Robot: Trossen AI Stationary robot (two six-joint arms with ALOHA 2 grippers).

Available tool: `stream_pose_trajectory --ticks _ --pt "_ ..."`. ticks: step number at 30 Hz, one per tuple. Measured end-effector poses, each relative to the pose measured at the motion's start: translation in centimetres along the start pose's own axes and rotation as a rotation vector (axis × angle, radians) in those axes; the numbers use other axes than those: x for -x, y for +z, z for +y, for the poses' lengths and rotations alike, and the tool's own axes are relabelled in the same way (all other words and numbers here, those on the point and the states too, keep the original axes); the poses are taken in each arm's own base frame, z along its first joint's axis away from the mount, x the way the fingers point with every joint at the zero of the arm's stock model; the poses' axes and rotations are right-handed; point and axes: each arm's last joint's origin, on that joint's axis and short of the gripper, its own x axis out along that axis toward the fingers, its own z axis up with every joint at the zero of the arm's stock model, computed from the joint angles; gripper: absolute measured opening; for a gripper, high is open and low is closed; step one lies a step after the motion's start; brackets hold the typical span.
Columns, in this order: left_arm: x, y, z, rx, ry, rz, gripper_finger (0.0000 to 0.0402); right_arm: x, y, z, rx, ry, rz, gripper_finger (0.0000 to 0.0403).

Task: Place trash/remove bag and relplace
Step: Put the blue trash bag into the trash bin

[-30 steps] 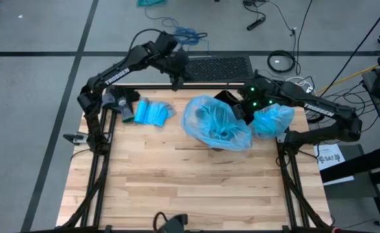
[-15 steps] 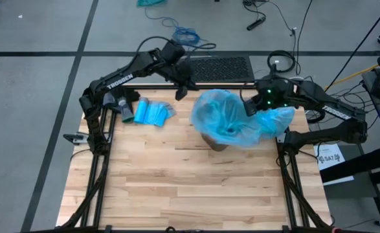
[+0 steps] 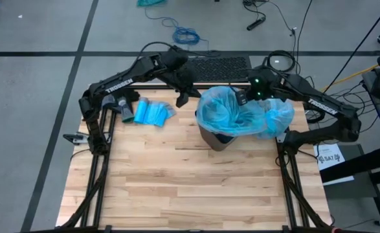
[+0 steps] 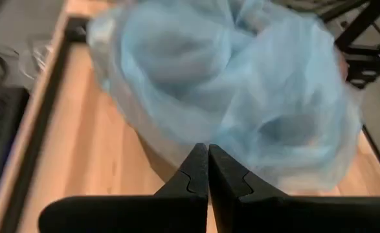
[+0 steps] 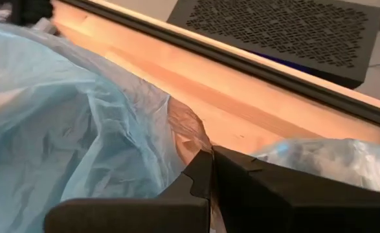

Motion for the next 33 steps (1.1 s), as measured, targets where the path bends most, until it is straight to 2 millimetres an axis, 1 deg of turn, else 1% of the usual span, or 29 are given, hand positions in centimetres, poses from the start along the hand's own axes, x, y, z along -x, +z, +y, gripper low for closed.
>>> stream_pose_trajectory --ticks 5,7,9,11,13,15,18,20,22,24,29,33 --pt "2.6 0.8 -1.2 -0.041 0.100 -0.041 0.0002 -0.8 0.3 0.1 -0.002 0.025 0.032 0.0000" --pt "3.3 1.1 -1.7 -0.077 0.105 -0.058 0.0002 -1.0 0.5 0.2 -0.004 0.031 0.022 0.0000" --pt "3.5 1.5 -2.4 -0.127 0.066 -0.089 0.0002 -1.1 0.7 0.4 -0.009 0.047 0.001 0.0000" --pt "3.2 1.8 -3.3 -0.160 -0.006 -0.113 0.0002 -1.2 1.1 0.7 -0.015 0.078 -0.019 0.0000" --pt "2.5 1.9 -4.2 -0.196 -0.060 -0.112 0.0002 -1.3 1.5 1.0 -0.023 0.104 -0.051 0.0000" --pt "1.3 2.3 -4.9 -0.243 -0.079 -0.130 0.0002 -1.6 1.9 1.3 -0.028 0.126 -0.087 0.0000" --pt "0.6 3.1 -5.6 -0.290 -0.051 -0.177 0.0002 -1.8 2.4 1.7 -0.035 0.155 -0.126 0.0000" --pt "0.1 3.9 -6.1 -0.342 -0.035 -0.243 0.0002 -1.7 2.5 1.7 -0.046 0.161 -0.135 0.0000" --pt "-0.2 4.3 -6.6 -0.372 -0.038 -0.275 0.0002 -1.7 2.5 1.7 -0.048 0.161 -0.135 0.0000" --pt "-1.7 4.5 -6.9 -0.394 -0.054 -0.283 0.0002 -1.7 2.5 1.7 -0.049 0.161 -0.135 0.0000" --pt "-6.0 3.1 -7.5 -0.324 -0.130 -0.162 0.0002 -1.7 2.5 1.7 -0.072 0.162 -0.133 0.0000" --pt "-8.0 1.8 -8.0 -0.281 -0.133 -0.044 0.0002 -1.7 2.4 1.7 -0.089 0.159 -0.125 0.0000"
